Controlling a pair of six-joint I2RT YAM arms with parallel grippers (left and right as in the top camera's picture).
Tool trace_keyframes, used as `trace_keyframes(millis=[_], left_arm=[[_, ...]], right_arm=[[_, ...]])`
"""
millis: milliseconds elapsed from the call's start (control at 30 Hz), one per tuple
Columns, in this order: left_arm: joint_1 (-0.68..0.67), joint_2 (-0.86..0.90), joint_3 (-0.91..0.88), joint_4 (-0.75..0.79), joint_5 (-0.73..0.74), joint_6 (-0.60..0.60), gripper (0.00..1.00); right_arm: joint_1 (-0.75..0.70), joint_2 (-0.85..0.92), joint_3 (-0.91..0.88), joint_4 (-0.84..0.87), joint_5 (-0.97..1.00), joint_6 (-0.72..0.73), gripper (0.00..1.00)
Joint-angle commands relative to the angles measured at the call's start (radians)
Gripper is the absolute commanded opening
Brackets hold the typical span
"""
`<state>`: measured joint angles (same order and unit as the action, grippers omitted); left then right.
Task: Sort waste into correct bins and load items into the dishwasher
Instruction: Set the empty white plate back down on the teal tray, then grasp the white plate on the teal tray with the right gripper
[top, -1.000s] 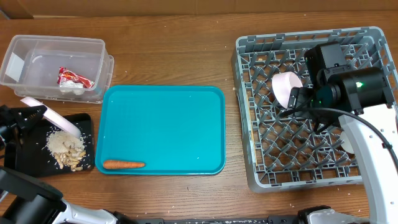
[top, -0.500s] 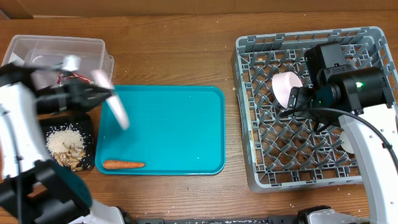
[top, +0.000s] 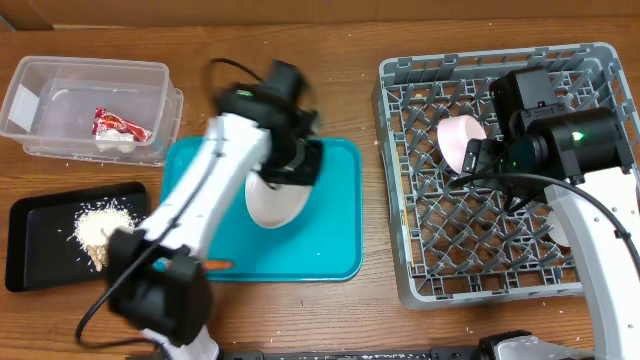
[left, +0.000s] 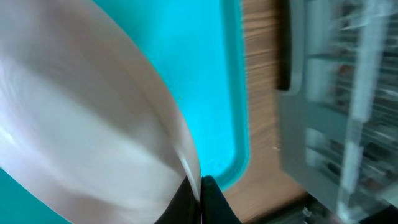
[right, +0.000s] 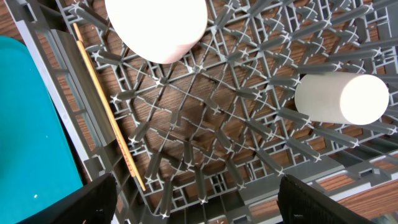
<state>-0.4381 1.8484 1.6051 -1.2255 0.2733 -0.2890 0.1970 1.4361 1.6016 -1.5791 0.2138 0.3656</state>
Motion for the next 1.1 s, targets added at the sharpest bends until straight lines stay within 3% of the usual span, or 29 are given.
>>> trace_keyframes(millis=[0, 233, 300, 400, 500, 700, 833, 867, 933, 967, 1067], left_arm=[[-0.084, 0.091, 0.017, 0.019, -0.183, -0.175, 0.04], [-0.167, 0.177, 0.017, 0.036, -0.183, -0.188, 0.04], [-0.167, 0.171, 0.020, 0.032, -0.175, -0.166, 0.14], [-0.154, 0.154, 0.040, 0.013, -0.178, -0.151, 0.36], [-0.116, 0.117, 0.083, -0.023, -0.180, -0.127, 0.48], [0.020, 0.001, 0.182, -0.141, -0.203, -0.100, 0.54], [0.164, -0.119, 0.187, -0.200, -0.211, -0.099, 0.57], [0.206, -0.147, 0.187, -0.217, -0.213, -0.100, 0.62], [0.293, -0.196, 0.187, -0.262, -0.223, -0.100, 0.91], [0.338, -0.217, 0.187, -0.286, -0.230, -0.100, 0.99], [0.481, -0.268, 0.187, -0.356, -0.245, -0.095, 1.00]], right_arm=[[-0.003, 0.000, 0.008, 0.006, 0.010, 0.001, 0.85], [-0.003, 0.000, 0.008, 0.006, 0.010, 0.000, 0.85], [-0.003, 0.000, 0.008, 0.006, 0.010, 0.001, 0.85], [-0.003, 0.000, 0.008, 0.006, 0.010, 0.001, 0.85], [-0.003, 0.000, 0.008, 0.006, 0.010, 0.001, 0.90], [-0.003, 0.000, 0.008, 0.035, -0.013, -0.014, 0.98], [-0.001, 0.000, 0.008, 0.156, -0.341, -0.167, 1.00], [-0.001, 0.001, 0.008, 0.196, -0.456, -0.194, 1.00], [0.006, 0.009, 0.008, 0.290, -0.671, -0.217, 1.00], [0.018, 0.015, 0.008, 0.330, -0.728, -0.217, 1.00], [0.087, 0.053, 0.008, 0.412, -0.740, -0.213, 1.00]])
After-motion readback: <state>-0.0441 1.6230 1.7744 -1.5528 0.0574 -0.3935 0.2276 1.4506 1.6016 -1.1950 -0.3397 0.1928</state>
